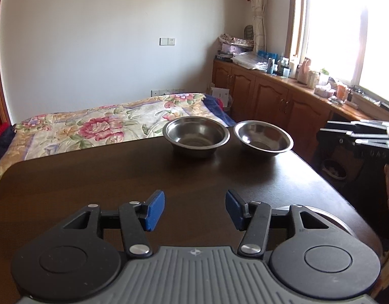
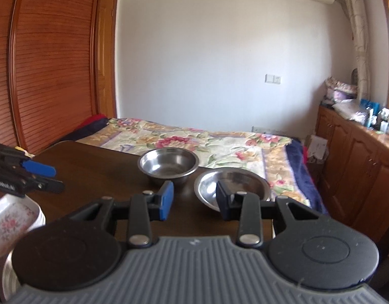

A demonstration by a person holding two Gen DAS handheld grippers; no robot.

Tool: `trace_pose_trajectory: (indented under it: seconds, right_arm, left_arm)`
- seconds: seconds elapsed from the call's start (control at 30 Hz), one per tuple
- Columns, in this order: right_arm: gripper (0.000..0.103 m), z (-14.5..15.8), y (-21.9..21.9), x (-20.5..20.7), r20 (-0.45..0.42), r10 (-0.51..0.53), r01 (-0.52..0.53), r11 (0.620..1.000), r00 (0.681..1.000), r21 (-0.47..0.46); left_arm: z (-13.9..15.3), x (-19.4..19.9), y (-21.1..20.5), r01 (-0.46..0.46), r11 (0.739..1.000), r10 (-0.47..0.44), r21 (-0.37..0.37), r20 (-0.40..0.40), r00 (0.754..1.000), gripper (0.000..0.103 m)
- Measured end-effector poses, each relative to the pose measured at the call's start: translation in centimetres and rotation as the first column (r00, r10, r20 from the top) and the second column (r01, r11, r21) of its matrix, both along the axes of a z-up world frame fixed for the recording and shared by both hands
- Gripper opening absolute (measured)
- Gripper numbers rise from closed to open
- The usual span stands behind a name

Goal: Organize plates and bowls

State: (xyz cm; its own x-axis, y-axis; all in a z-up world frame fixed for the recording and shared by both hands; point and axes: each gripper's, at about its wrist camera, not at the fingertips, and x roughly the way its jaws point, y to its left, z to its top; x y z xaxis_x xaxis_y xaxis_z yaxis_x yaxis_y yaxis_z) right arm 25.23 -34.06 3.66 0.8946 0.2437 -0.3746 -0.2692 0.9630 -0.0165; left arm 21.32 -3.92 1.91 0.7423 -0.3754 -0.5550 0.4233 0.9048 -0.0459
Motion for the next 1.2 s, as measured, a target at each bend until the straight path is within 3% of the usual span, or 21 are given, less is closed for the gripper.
trace_pose_trajectory:
  seconds: [0.33,0.73,1.0,1.2]
  right_arm:
    - [0.039,0.9,0.4,3.9,-0.007,0.043,-0.044,0.999,0.999,-0.028]
    - [0.037,-0.7,3.1,9.6,-0.068,0.093,-0.096,0.994,0.993,-0.042]
    - [0.029,-2.3,3.8,13.3,-0.145,0.096,-0.105,0.993,0.985,-0.057]
    - [0.029,-3.0,4.2,15.3,-0.187,0.093,-0.108,0.992,0.978,-0.071]
  left_arm:
    - [0.4,3.9,-1.2,0.000,1.000,0.000,0.008,-0.005,1.000,0.057]
    - [-0.2,9.0,-1.5,-0.033,0.999,0.033,0.002,-0.047,0.998,0.057]
    - [-1.0,11.9,-1.9,-0.043,0.999,0.043,0.008,-0.075,0.996,0.057]
    - [-1.8,13.9,-2.1,-0.053,0.999,0.052,-0.006,-0.115,0.992,0.052]
